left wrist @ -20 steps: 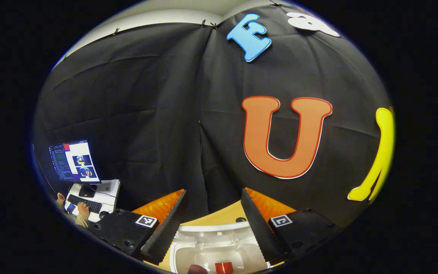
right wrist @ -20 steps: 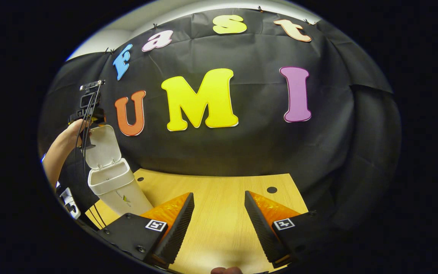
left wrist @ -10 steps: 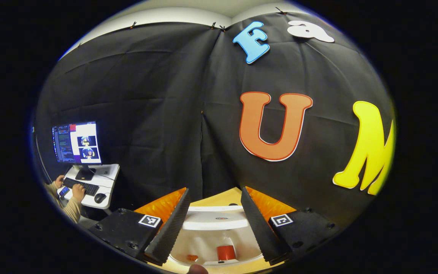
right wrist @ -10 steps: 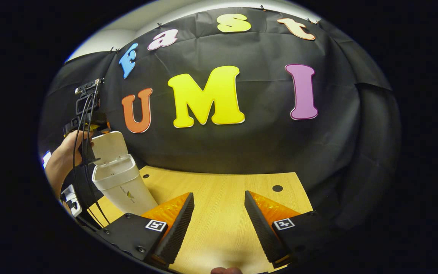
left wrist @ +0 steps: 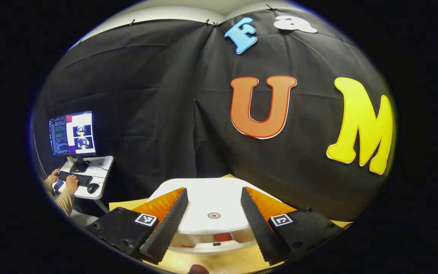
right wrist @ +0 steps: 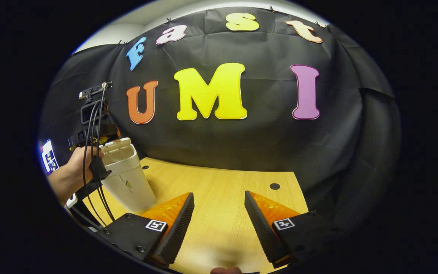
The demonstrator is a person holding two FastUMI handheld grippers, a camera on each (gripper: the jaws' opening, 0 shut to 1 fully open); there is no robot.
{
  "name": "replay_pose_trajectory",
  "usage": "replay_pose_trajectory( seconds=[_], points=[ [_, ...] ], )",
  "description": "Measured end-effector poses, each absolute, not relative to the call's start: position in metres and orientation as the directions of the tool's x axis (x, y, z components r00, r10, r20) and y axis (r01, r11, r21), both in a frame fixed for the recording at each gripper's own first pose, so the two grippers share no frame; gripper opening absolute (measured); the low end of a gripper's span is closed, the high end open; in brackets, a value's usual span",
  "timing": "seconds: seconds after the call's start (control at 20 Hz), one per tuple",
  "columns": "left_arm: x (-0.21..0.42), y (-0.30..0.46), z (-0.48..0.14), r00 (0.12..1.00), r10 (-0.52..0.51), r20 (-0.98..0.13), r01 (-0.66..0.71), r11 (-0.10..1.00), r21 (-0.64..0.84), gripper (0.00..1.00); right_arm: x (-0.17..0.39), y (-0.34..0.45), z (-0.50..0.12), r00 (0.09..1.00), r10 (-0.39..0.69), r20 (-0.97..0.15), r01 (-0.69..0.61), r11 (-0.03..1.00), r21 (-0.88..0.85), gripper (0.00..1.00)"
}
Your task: Press the lid of the desktop garbage bin to open it, pick up the crumpled paper on the desktop and throw it into the bin, then pick up the pop can on the desktop and drop it into the bin, and finally close the garbage bin lid.
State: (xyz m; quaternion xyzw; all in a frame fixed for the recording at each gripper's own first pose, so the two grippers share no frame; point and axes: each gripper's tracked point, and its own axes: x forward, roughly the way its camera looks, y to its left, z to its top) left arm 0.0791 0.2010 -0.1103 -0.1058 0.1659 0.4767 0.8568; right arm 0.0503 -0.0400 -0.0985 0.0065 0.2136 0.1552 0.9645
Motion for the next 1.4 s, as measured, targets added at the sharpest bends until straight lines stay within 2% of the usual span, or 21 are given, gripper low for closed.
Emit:
replay_pose_trajectory(
  seconds=[0.45, 0.6, 0.7, 0.95, 1.15, 1.4],
  points=[
    [0.076, 0.195, -0.15, 0.49, 0.786, -0.378, -0.854, 0.519, -0.029, 0.93, 0.053, -0.028, -0.104, 0.854, 0.313, -0.415, -0.317, 0.947, 0.062, 0.86],
    [0.077, 0.192, -0.147, 0.483, 0.826, -0.29, -0.853, 0.519, 0.059, 0.93, 0.058, -0.027, -0.101, 0.864, 0.309, -0.397, -0.303, 0.95, 0.08, 0.86],
    [0.075, 0.195, -0.151, 0.496, 0.838, -0.229, -0.852, 0.52, 0.056, 0.93, 0.062, -0.025, -0.104, 0.866, 0.305, -0.396, -0.296, 0.951, 0.085, 0.86],
    [0.071, 0.192, -0.158, 0.516, 0.824, -0.236, -0.845, 0.534, 0.015, 0.92, 0.066, -0.023, -0.112, 0.863, 0.302, -0.406, -0.281, 0.953, 0.114, 0.86],
    [0.073, 0.191, -0.151, 0.538, 0.826, -0.166, -0.834, 0.551, 0.037, 0.91, 0.065, -0.025, -0.122, 0.855, 0.298, -0.425, -0.272, 0.955, 0.12, 0.86],
    [0.074, 0.191, -0.145, 0.587, 0.789, -0.181, -0.797, 0.602, 0.04, 0.89, 0.064, -0.032, -0.111, 0.87, 0.273, -0.411, -0.261, 0.961, 0.087, 0.86]
  ],
)
